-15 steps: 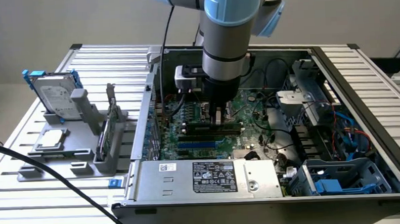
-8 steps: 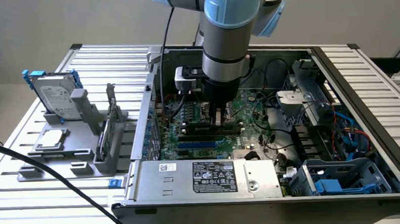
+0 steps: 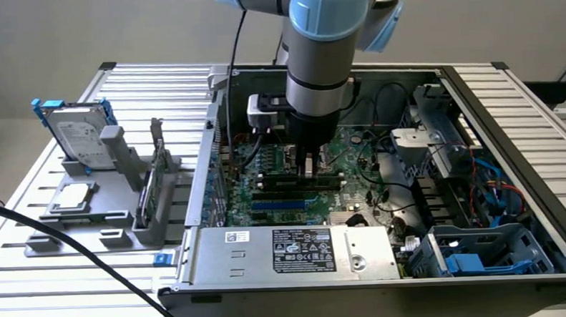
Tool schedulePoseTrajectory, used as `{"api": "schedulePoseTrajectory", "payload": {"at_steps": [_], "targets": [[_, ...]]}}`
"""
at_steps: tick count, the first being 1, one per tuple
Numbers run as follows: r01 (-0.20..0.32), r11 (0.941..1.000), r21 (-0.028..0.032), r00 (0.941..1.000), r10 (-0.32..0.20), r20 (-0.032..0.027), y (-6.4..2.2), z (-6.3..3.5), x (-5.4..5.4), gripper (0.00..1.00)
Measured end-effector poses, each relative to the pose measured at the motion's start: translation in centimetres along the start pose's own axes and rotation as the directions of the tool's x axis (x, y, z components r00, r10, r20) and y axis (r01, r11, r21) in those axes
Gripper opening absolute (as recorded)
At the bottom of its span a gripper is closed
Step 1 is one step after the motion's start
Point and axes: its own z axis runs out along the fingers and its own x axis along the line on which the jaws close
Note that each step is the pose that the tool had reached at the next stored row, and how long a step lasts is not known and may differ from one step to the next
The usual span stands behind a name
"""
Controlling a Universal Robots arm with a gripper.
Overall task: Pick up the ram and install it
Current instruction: 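Insert the ram into the slot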
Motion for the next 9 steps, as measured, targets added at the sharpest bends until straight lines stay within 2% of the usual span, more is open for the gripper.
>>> {"api": "schedulePoseTrajectory", "payload": {"at_steps": [9], "targets": [[0.003,1.0,-0.0048,0.9999,-0.003,0.0133,0.04,-2.22,-0.1,0.23]]}}
